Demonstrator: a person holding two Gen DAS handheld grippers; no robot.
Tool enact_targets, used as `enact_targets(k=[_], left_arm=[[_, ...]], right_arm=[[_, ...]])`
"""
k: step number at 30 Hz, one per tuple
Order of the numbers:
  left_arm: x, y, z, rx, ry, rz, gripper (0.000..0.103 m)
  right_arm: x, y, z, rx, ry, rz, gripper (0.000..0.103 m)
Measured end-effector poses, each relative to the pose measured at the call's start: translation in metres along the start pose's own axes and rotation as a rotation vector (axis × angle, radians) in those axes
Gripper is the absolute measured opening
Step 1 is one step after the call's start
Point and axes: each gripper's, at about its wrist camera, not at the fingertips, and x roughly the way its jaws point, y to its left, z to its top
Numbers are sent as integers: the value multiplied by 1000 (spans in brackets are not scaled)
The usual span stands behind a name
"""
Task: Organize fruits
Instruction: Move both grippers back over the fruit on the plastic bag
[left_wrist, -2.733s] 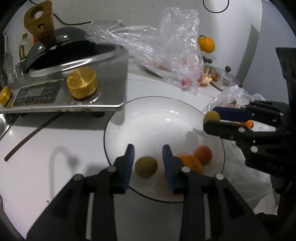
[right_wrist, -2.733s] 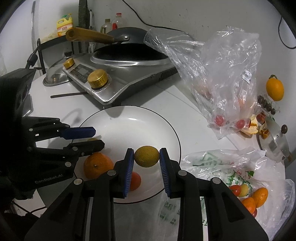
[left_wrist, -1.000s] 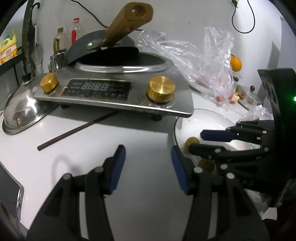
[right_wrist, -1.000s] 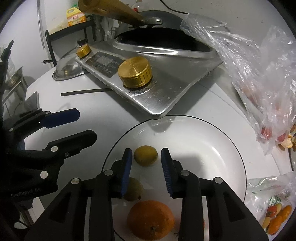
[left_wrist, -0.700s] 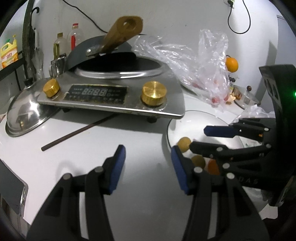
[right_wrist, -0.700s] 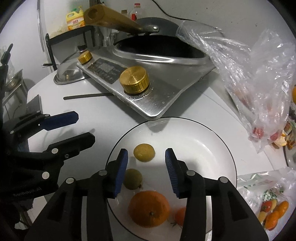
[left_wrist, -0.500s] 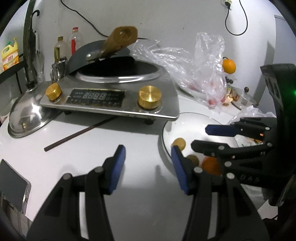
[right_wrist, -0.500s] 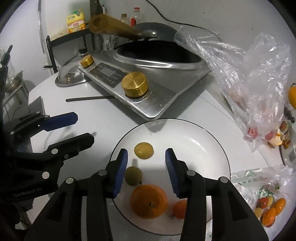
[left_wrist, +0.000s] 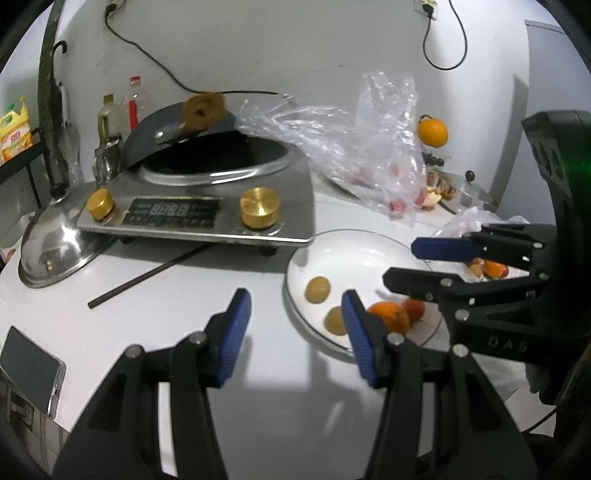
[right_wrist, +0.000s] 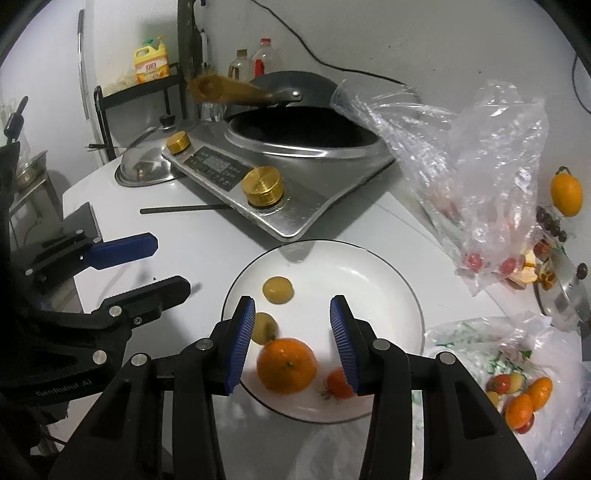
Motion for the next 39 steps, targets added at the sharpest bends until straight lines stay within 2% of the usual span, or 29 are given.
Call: enact_targets(k=[13,25,39], left_arm=[[-3,-51,8,63,4,-20,53],[10,-111,15,137,29,-43,53],[36,-175,21,220,77,-87,53]], right_arm=[[-38,-36,-21,56,-50,-30,45],[-70,-91,-54,145,-87,-80,45],[-89,-160,-98,253,-88,-148,45]])
